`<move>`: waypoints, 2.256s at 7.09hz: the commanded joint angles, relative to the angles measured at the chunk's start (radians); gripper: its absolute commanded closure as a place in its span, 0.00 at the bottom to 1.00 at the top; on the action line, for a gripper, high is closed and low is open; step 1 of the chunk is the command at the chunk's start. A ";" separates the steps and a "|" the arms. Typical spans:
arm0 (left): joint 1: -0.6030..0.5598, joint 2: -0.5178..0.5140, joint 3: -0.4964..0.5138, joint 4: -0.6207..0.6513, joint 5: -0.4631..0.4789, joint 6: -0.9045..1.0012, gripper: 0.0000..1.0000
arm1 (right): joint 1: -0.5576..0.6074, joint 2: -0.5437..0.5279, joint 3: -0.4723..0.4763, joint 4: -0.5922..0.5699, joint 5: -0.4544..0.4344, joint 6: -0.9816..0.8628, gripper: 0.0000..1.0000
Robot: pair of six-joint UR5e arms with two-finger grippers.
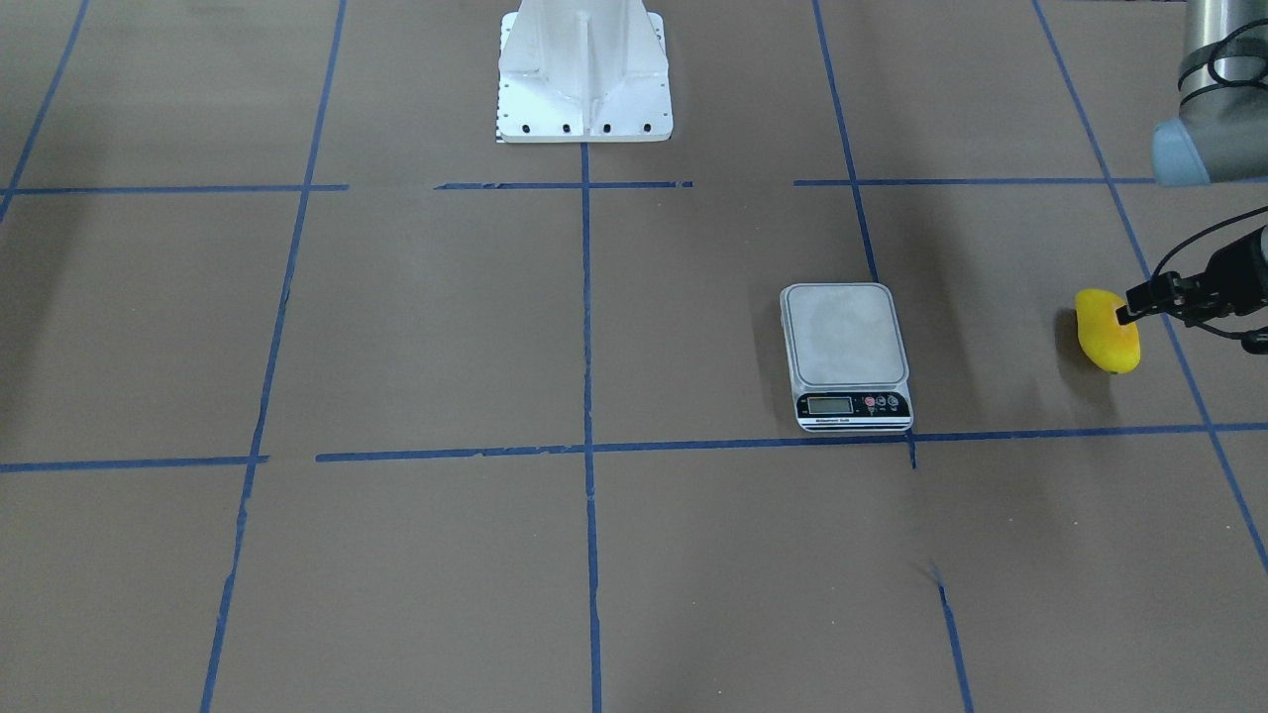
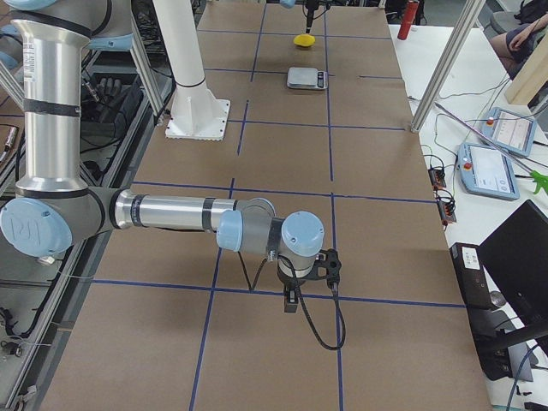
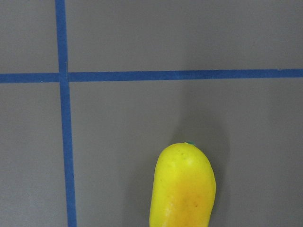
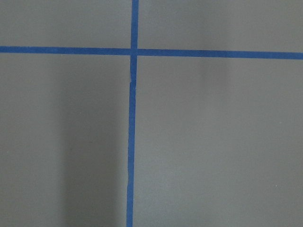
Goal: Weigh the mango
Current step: 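Close the left gripper on the yellow mango and lift it, then carry the mango with the left gripper over the scale tray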
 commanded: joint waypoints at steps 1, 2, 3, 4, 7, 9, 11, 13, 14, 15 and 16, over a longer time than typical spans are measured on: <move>0.054 -0.013 0.068 -0.062 0.004 -0.017 0.00 | 0.000 0.000 0.000 0.000 0.000 0.000 0.00; 0.062 -0.018 0.089 -0.089 0.004 -0.018 0.00 | 0.000 0.000 0.000 0.000 0.000 0.000 0.00; 0.074 -0.018 0.090 -0.092 0.004 -0.024 0.01 | 0.000 0.000 0.000 0.000 0.000 0.000 0.00; 0.083 -0.018 0.090 -0.092 0.004 -0.027 0.08 | 0.000 0.000 0.000 0.000 0.000 0.000 0.00; 0.089 -0.018 0.055 -0.084 -0.002 -0.033 1.00 | 0.000 0.000 0.000 0.000 0.000 0.000 0.00; 0.092 -0.039 -0.114 0.033 0.006 -0.105 1.00 | 0.000 0.001 0.000 0.000 0.000 0.000 0.00; 0.132 -0.142 -0.201 0.159 0.007 -0.208 1.00 | 0.000 0.001 0.000 0.000 0.000 0.000 0.00; 0.235 -0.240 -0.209 0.161 0.009 -0.395 1.00 | 0.000 0.002 0.000 0.000 0.000 0.000 0.00; 0.284 -0.253 -0.203 0.160 0.010 -0.423 1.00 | 0.000 0.002 0.000 0.000 0.000 0.000 0.00; 0.351 -0.274 -0.197 0.160 0.044 -0.458 1.00 | 0.000 0.002 0.000 0.000 0.000 0.000 0.00; 0.364 -0.283 -0.186 0.157 0.065 -0.470 1.00 | 0.000 0.000 0.000 0.000 0.000 0.000 0.00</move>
